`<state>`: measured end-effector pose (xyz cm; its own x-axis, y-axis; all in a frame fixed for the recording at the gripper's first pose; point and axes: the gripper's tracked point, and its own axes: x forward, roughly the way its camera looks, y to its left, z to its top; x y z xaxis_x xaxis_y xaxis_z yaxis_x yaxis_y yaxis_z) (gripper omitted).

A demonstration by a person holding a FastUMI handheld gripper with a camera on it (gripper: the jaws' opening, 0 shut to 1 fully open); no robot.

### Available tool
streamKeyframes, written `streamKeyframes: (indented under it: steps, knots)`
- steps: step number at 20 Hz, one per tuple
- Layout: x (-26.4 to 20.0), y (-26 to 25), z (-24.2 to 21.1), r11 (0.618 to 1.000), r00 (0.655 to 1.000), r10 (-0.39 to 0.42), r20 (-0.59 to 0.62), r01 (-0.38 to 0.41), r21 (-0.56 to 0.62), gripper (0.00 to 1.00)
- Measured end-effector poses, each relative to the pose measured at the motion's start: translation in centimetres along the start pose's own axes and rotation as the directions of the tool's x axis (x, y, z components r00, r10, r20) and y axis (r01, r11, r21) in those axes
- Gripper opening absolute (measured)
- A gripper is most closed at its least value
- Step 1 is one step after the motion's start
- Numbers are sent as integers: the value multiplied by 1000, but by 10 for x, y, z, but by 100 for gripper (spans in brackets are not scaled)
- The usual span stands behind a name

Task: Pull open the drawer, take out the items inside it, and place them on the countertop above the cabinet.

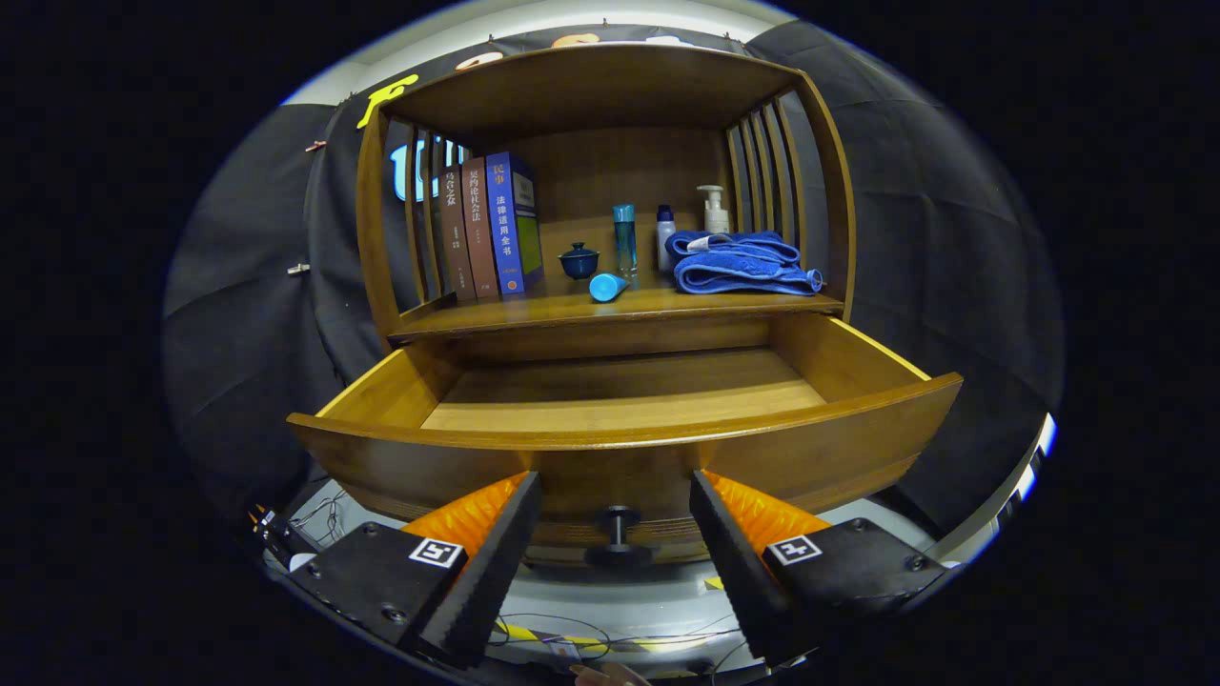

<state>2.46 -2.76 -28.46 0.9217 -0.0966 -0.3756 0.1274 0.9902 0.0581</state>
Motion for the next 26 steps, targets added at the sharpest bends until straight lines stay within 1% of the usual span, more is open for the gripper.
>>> streamKeyframes:
  steps: [6,9,18,26]
  knots:
    - [11,7,19,1000,1000,5,13,-5,11,100]
    - [34,8,25,1000,1000,11,-8,-11,12,100]
    - [92,9,45,1000,1000,15,-8,-15,15,100]
    - [138,7,51,999,1000,14,-26,-13,31,100]
